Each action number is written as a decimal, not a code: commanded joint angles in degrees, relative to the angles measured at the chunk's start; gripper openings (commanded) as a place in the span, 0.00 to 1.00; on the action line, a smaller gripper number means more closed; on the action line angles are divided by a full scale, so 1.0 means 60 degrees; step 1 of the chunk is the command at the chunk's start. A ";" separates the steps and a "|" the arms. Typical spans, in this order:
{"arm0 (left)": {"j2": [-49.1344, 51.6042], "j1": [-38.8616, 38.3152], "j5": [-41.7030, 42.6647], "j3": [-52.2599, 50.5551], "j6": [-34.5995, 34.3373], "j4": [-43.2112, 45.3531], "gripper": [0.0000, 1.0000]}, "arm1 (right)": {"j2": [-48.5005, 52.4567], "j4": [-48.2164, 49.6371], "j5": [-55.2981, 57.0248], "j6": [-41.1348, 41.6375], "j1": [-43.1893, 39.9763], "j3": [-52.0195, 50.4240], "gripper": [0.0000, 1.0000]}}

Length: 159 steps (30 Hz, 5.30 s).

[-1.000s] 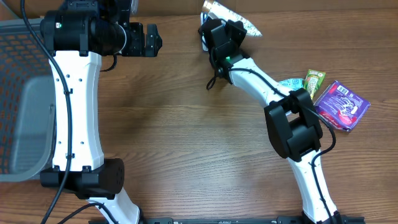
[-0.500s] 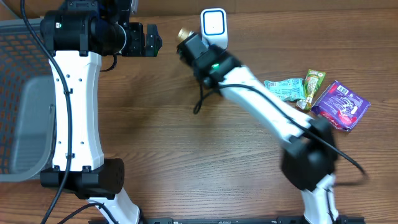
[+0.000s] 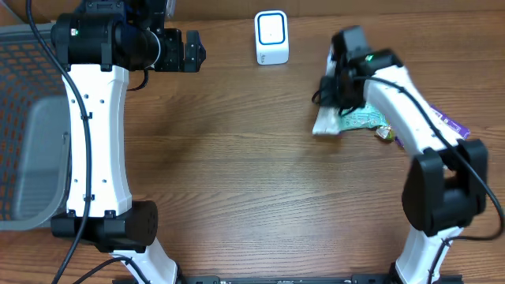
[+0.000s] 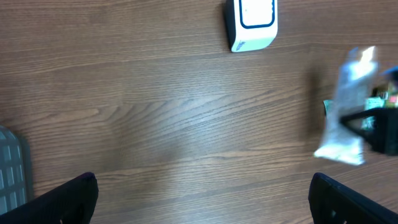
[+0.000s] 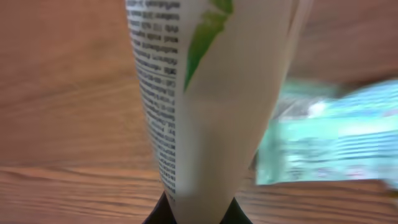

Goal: Scan the item barcode

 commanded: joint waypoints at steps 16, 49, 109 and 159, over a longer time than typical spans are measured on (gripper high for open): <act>-0.0044 -0.0062 0.0076 0.0149 -0.0164 -0.0004 1.00 | -0.0040 0.0590 0.0841 -0.1191 -0.1464 -0.1173 0.10; -0.0044 -0.0062 0.0073 0.0149 -0.0168 0.0000 1.00 | -0.7475 -0.3778 -0.1410 -0.1949 -0.1989 0.1413 1.00; -0.0044 -0.0062 0.0073 0.0149 -0.0168 0.0000 1.00 | -1.9227 0.8812 -0.0550 -0.2805 -0.2040 -1.5263 1.00; -0.1993 -0.0055 0.0361 -0.2605 0.1115 0.3155 1.00 | -1.9216 0.8389 -0.0550 -0.2663 -0.2022 -1.5263 1.00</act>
